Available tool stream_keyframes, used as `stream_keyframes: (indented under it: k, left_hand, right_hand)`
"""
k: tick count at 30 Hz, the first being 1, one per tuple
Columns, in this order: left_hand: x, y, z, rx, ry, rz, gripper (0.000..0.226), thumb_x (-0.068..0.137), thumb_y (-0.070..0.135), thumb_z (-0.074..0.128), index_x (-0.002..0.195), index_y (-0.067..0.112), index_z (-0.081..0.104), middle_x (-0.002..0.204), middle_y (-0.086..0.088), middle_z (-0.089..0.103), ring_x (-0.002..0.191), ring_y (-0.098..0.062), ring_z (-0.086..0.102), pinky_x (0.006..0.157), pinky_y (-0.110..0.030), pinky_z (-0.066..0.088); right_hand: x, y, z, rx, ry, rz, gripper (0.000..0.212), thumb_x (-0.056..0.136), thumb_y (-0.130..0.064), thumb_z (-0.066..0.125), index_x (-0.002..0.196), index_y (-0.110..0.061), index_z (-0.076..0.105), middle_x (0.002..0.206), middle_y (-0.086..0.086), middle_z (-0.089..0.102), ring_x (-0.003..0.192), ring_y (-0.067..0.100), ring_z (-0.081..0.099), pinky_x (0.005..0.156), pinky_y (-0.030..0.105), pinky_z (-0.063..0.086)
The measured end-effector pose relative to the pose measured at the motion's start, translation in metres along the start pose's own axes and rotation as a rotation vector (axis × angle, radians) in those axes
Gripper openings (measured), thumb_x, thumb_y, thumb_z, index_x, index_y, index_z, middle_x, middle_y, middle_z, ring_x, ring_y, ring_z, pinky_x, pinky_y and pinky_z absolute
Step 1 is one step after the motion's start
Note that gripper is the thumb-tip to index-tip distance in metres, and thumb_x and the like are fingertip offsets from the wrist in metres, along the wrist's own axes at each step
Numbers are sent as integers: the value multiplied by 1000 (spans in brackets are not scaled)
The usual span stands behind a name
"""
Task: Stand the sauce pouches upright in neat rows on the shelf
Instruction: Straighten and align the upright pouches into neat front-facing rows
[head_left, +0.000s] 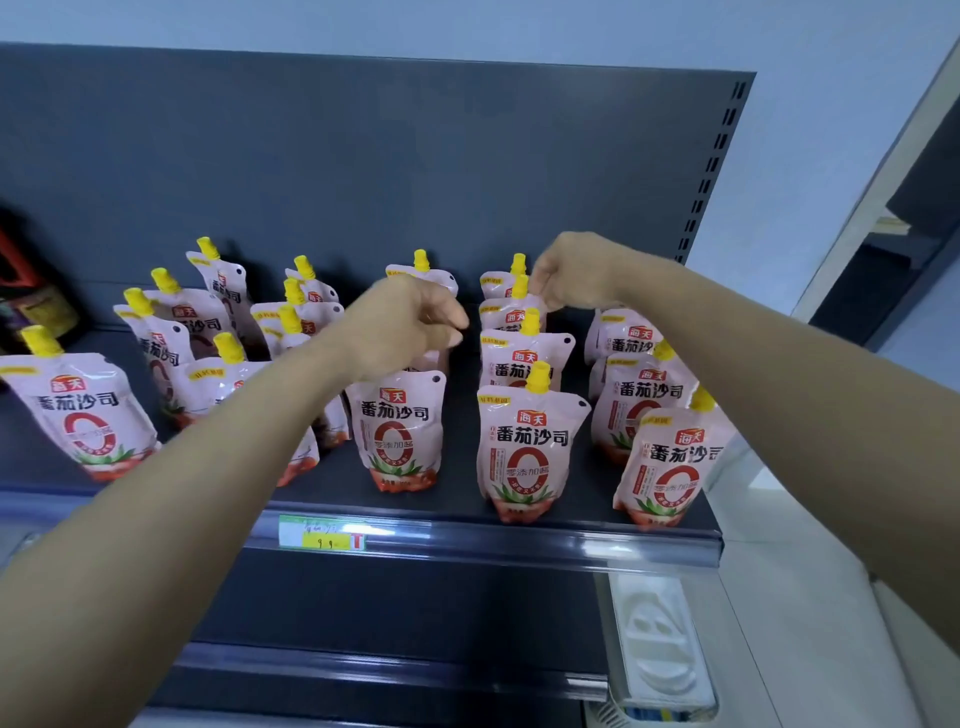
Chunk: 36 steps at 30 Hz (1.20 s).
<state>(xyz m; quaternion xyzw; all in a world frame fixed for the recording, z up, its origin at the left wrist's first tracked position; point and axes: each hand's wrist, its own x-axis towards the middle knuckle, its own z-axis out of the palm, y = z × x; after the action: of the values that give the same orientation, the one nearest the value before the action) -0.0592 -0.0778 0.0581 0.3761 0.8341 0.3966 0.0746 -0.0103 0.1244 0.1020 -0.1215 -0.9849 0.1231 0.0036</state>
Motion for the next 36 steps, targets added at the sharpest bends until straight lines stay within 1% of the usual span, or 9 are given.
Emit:
stream_keyframes:
  k: [7, 11, 16, 21, 23, 25, 28, 32, 36]
  left_hand:
    - [-22, -39, -33, 212, -74, -108, 16, 78, 21, 72, 92, 15, 65, 93, -1, 67, 88, -18, 62, 82, -29, 49]
    - [-30, -59, -26, 226, -142, -81, 11, 82, 14, 67, 75, 22, 65, 76, 19, 60, 75, 2, 55, 63, -9, 40]
    - [-28, -77, -24, 224, -105, -87, 9, 85, 4, 61, 87, 1, 70, 80, -2, 61, 79, -12, 52, 69, -19, 34]
    - [-31, -82, -28, 202, -179, -58, 9, 84, 4, 62, 83, 1, 70, 67, 2, 58, 65, -8, 49, 63, -20, 38]
    - [-34, -82, -30, 167, -202, -60, 11, 84, 4, 63, 89, 6, 72, 67, 10, 61, 65, -4, 52, 64, -16, 41]
    - [-36, -82, -31, 140, -228, -70, 15, 84, 5, 63, 96, 7, 72, 80, -1, 69, 74, -11, 56, 73, -23, 48]
    - [-36, -83, -34, 119, -251, -73, 15, 85, 4, 61, 96, 4, 71, 94, -16, 71, 81, -17, 57, 81, -32, 50]
    - [-37, -86, -35, 100, -248, -62, 14, 85, 4, 62, 94, 6, 72, 89, -12, 71, 82, -19, 59, 79, -31, 50]
    - [-37, -88, -35, 123, -249, -40, 13, 85, 7, 62, 93, 5, 72, 94, -15, 72, 84, -20, 61, 84, -35, 49]
  right_hand:
    - [3, -58, 23, 85, -93, -200, 33, 86, -14, 66, 119, -7, 65, 121, 5, 66, 102, 16, 59, 79, 21, 44]
    - [19, -80, 47, 10, -189, -187, 41, 87, -13, 64, 125, 1, 58, 127, 16, 62, 119, 31, 56, 103, 39, 45]
    - [30, -91, 67, -27, -234, -172, 40, 88, -15, 62, 123, 4, 58, 128, 23, 59, 118, 39, 55, 96, 41, 47]
    - [37, -93, 76, -26, -212, -139, 44, 89, -12, 62, 121, 15, 52, 123, 33, 56, 107, 46, 58, 91, 50, 49]
    - [39, -93, 80, -3, -215, -117, 37, 89, -9, 61, 112, 18, 54, 99, 30, 63, 87, 44, 62, 82, 49, 53]
    - [42, -94, 83, -20, -186, -102, 20, 89, -7, 61, 81, 10, 53, 65, 10, 41, 62, 27, 42, 56, 33, 45]
    - [45, -94, 86, -56, -151, -124, 32, 89, -7, 60, 64, -6, 40, 59, 1, 23, 58, 18, 28, 49, 26, 23]
    - [48, -92, 84, -43, -126, -102, 22, 89, -7, 61, 90, 15, 59, 87, 27, 61, 87, 38, 55, 76, 35, 47]
    - [47, -92, 83, -56, -119, -112, 30, 89, -9, 60, 110, 13, 61, 102, 29, 59, 87, 31, 53, 83, 36, 46]
